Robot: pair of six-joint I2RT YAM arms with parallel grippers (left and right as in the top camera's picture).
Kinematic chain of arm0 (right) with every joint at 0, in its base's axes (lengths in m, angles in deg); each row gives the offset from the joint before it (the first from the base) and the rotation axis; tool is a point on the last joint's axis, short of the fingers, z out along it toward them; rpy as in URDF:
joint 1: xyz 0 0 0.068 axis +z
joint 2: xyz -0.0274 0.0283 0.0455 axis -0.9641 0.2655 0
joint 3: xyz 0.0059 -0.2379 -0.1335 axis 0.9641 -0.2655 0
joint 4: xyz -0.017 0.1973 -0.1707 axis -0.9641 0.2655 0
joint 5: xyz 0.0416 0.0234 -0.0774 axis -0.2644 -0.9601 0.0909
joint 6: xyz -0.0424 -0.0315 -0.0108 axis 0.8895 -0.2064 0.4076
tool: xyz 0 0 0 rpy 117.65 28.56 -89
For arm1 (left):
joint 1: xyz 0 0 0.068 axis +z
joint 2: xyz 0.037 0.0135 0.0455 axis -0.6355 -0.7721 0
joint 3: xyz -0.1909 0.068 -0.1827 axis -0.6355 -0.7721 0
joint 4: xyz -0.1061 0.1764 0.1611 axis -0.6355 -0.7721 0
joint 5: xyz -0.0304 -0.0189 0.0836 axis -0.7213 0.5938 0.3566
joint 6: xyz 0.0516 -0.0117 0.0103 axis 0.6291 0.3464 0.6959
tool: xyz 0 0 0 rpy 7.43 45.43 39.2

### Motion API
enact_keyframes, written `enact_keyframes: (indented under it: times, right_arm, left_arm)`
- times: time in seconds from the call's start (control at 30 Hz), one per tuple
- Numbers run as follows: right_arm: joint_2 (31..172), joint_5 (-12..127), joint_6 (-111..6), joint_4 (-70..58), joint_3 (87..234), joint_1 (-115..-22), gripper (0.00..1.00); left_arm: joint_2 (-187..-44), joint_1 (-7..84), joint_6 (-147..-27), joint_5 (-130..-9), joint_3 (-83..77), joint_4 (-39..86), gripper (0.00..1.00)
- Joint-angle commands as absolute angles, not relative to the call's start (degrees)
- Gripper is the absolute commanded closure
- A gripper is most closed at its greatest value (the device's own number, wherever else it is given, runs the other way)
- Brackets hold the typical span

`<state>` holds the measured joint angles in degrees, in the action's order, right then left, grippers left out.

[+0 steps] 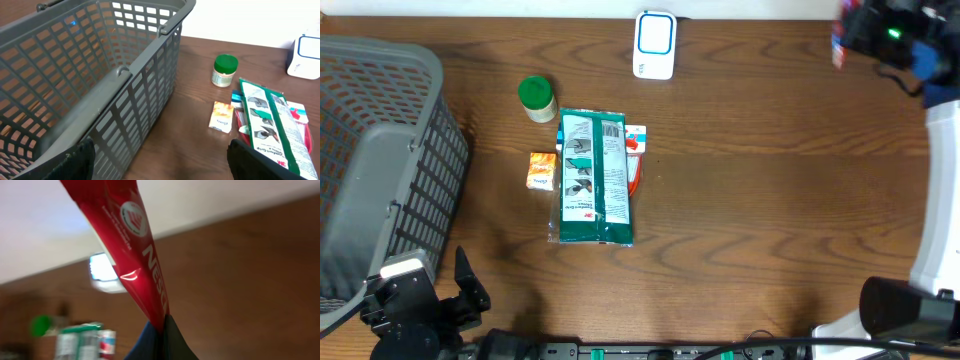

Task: Scan the item barcode
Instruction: 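Move the held Nescafe stick away to the right of the table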

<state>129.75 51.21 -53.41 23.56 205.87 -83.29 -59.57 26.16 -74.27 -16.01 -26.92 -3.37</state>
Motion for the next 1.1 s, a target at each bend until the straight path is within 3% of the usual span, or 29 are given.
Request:
enact_keyframes:
  times: [0.0,0.5,1.07]
  right_arm:
    - [130.06,59.49,-50.94,26.42,205.21,-87.68,0.99]
    - [130.89,80.56,-50.13,26.57,200.82,-102.37,0.99]
    - [130.89,72.84,-47.29,-4.68,168.84,-114.09,0.99]
  left_arm:
    - [-59.92,25.92,-75.34,-15.7,-27.42,-3.15,0.16]
    - [-59.92,25.92,-75.32,-15.7,-27.42,-3.13,0.16]
    - [-59.92,25.92,-75.3,-15.7,-27.42,-3.17,0.16]
